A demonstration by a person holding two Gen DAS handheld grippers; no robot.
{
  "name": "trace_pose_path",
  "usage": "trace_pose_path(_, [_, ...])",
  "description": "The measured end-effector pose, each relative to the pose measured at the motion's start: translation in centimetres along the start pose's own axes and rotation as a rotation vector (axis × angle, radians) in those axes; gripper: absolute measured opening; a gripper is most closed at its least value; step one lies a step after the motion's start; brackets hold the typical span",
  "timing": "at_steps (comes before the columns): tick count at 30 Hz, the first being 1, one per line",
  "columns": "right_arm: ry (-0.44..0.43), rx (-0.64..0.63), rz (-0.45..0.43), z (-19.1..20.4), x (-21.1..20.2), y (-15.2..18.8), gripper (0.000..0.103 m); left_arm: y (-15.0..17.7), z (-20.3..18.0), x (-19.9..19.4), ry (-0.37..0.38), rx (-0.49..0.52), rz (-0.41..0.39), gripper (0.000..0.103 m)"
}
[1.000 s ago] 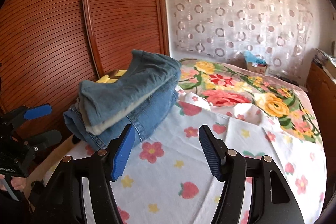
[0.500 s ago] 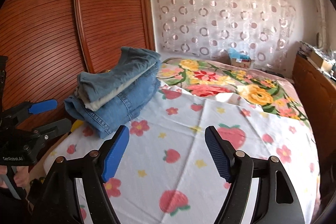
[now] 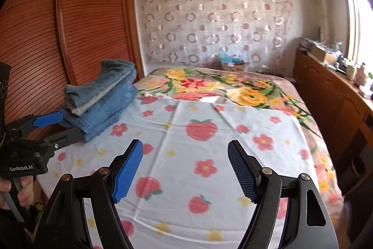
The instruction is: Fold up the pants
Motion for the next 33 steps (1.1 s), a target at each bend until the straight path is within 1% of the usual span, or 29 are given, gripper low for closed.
trace_pose_path(5, [0.032, 0.034, -0.013, -0.8, -1.7, 0.1, 0.077, -0.5, -2.2, -0.4, 0.015, 0.018, -0.019, 0.087])
trace_pose_path(8, [0.046, 0.042, -0.020, -0.5, -2.1, 0.0, 0.080, -0.8, -3.1, -0.8, 0.024, 0.022, -0.027, 0.087])
trace_pose_path(13, [0.060, 0.049, -0.039, 0.1, -2.7, -0.1, 0.082, -1.4, -4.1, -1.8, 0.020, 0.043, -0.052, 0.087])
trace_pose_path(19, [0.074, 0.045, -0.074, 0.4, -3.9, 0.2, 0.082, -1.9, -4.4, -3.5, 0.019, 0.041, -0.091, 0.087])
trace_pose_path(28, [0.112, 0.040, -0.145, 0.8, -6.0, 0.7, 0.082, -2.2, -4.5, -5.2, 0.010, 0.046, -0.126, 0.087])
trace_pose_path(33, [0.118, 0.031, -0.160, 0.9, -6.0, 1.1, 0.082, -2.2, -4.5, -5.8, 0.015, 0.043, -0.139, 0.087])
Point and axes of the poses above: each gripper's, at about its wrist camera, not at the fingertips, and x roughly the way its jaws point, z to its left, y to its underside, the point moved 3 cm from there along x, roughly the way its jaws point, and after that the axes turned 10 degrees about -x, right-handed, at the moved point
